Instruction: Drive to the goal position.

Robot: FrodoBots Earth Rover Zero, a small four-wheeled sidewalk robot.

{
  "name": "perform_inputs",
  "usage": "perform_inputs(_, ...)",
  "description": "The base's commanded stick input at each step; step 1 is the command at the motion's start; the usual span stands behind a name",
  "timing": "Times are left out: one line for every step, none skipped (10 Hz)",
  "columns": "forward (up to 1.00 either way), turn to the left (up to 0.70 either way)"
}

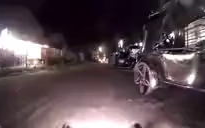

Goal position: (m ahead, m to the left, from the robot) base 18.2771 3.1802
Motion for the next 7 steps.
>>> perform_inputs(1.00, 0.00)
perform_inputs(1.00, 0.00)
perform_inputs(1.00, 0.00)
perform_inputs(1.00, 0.00)
perform_inputs(1.00, 0.00)
perform_inputs(1.00, 0.00)
perform_inputs(1.00, 0.00)
